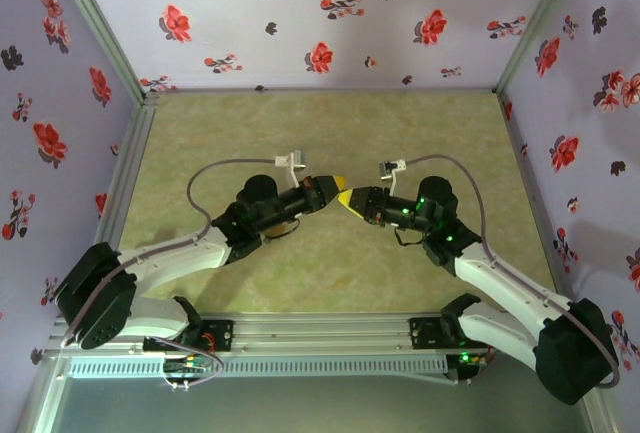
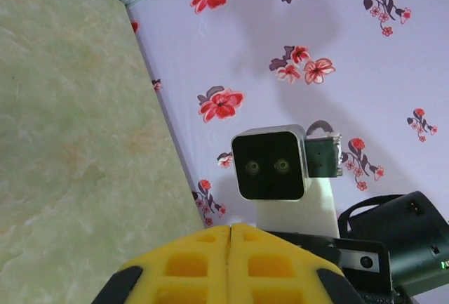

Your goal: Unlock with the key

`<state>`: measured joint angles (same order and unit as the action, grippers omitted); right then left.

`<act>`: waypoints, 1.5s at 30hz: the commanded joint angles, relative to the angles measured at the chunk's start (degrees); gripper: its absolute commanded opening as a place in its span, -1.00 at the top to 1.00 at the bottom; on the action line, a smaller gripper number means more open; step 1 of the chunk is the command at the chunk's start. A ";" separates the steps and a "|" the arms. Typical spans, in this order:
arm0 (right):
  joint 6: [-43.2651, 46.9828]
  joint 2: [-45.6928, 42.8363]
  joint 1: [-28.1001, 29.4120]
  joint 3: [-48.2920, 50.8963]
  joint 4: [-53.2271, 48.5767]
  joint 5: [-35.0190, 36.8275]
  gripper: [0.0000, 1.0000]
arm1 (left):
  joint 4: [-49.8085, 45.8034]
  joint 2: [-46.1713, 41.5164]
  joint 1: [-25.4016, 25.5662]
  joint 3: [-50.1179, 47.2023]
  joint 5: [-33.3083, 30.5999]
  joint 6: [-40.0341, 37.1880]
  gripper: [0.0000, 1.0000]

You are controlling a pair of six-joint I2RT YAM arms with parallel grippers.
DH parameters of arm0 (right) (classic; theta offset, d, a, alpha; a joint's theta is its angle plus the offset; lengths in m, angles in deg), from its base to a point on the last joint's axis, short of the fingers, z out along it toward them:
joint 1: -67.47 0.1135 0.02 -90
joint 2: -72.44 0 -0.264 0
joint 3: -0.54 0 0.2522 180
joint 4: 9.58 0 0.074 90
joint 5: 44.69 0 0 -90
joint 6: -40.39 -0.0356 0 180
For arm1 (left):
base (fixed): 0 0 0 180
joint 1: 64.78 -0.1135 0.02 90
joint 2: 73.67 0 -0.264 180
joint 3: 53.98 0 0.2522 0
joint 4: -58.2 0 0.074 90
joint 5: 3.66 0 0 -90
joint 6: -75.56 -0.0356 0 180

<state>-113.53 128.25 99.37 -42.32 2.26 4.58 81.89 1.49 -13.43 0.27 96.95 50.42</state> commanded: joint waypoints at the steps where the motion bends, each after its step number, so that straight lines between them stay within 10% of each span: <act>1: -1.04 -2.10 0.36 1.05 3.76 3.10 0.14 | -1.44 -1.48 -0.39 -1.54 -4.28 0.24 1.00; 21: -5.60 3.12 0.95 4.05 14.93 5.02 0.15 | 2.96 0.62 1.99 -0.73 -7.44 3.38 1.00; 45: -6.91 2.89 1.41 5.17 17.20 6.62 1.00 | 3.85 0.69 2.19 -1.47 -8.88 3.83 1.00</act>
<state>-120.79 132.29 100.16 -37.49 18.17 9.73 84.77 2.12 -11.68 -1.04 89.06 55.19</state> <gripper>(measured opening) 0.045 0.047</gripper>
